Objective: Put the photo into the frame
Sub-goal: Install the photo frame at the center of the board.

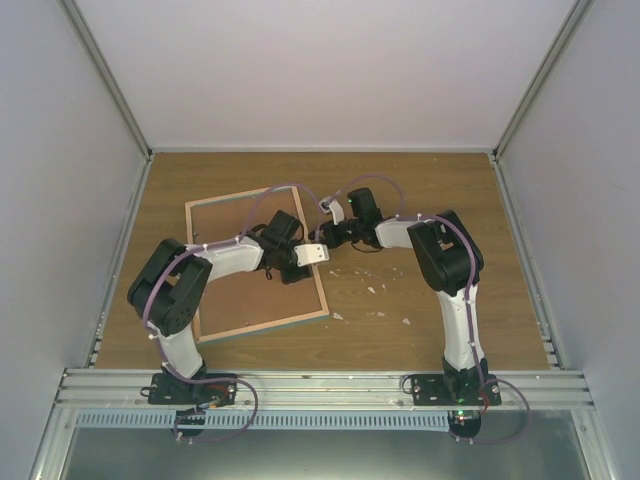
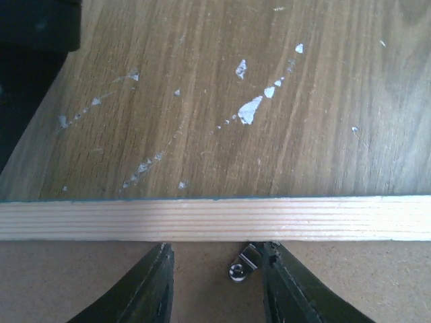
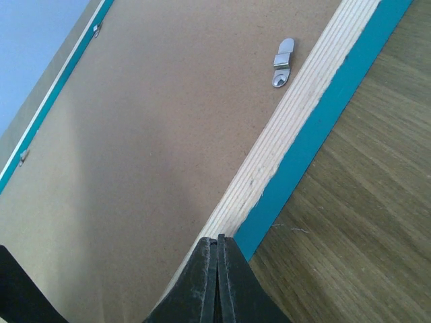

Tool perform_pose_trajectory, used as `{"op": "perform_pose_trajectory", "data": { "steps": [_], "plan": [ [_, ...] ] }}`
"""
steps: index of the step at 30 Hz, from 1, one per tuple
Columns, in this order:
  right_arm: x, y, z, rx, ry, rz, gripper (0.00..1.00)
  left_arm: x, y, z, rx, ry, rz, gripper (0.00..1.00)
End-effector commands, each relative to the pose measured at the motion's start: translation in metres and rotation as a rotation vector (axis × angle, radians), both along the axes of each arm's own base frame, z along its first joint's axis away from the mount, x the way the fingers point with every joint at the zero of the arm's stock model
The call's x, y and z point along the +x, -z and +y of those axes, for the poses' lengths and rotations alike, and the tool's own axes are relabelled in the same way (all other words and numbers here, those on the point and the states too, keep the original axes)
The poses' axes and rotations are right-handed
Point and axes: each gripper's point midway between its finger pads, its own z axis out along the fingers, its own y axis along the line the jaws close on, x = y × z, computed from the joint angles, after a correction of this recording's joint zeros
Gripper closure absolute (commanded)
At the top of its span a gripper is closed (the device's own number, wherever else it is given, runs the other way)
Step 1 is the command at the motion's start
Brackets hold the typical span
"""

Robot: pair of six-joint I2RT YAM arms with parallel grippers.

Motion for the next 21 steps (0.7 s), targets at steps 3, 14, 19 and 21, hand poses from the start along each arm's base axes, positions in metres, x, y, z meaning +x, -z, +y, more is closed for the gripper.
{"op": "perform_pose_trajectory", "data": {
  "steps": [3,14,19,21],
  "plan": [
    [-0.065,0.085,-0.025,-0.204,-0.014,0.302,1.0,0.049,-0.016,-0.017,-0.078,-0.151,-0.032,0.62],
    [-0.017,0.011,-0.04,-0.134,0.034,0.097,0.5,0.035,-0.068,0.07,-0.097,-0.155,0.076,0.38],
    [-0.032,0.008,-0.024,-0.181,-0.024,0.068,0.39,0.02,-0.065,0.145,-0.035,-0.218,0.102,0.38],
    [-0.038,0.014,-0.017,-0.218,-0.047,0.059,0.38,0.017,-0.061,0.173,-0.024,-0.259,0.121,0.39]
  ]
}}
